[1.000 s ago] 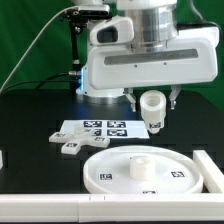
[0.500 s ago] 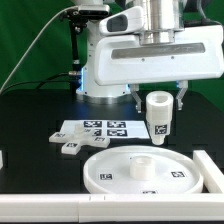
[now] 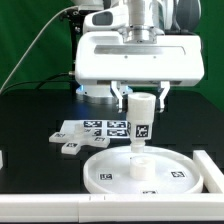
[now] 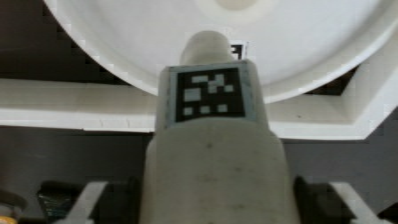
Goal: Assemble round table
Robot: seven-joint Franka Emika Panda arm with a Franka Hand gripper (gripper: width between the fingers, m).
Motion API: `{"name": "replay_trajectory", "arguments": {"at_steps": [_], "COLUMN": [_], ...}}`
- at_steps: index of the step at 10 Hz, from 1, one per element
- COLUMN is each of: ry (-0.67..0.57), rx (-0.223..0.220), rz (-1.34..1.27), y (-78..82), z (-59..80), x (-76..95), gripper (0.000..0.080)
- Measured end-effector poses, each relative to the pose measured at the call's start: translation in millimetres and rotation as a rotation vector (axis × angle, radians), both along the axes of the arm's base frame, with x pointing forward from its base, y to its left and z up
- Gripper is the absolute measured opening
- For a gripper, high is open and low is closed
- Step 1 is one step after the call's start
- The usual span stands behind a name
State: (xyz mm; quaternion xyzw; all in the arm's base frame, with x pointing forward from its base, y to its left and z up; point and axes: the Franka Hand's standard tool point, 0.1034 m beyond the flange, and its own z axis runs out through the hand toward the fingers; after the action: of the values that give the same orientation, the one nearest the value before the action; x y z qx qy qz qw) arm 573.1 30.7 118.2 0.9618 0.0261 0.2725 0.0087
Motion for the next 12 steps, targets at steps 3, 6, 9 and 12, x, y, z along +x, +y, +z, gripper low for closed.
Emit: {"name": "replay_trajectory", "arguments": {"at_steps": [3,6,9,12], "ry": [0.009,0.013,0.033,0.02], "rx": [0.008,0.005,0.002,-0.002], "rz": [0.007,0.009,0.015,0.013], "y": [8.7,11.2,13.8,12.2], "z": [-8.4,-19.1,-31.8,-36.4], "x": [-4.6,-8.0,-13.2,-13.5], "gripper": [0.0406,0.0406,0.0406,0.0406]}}
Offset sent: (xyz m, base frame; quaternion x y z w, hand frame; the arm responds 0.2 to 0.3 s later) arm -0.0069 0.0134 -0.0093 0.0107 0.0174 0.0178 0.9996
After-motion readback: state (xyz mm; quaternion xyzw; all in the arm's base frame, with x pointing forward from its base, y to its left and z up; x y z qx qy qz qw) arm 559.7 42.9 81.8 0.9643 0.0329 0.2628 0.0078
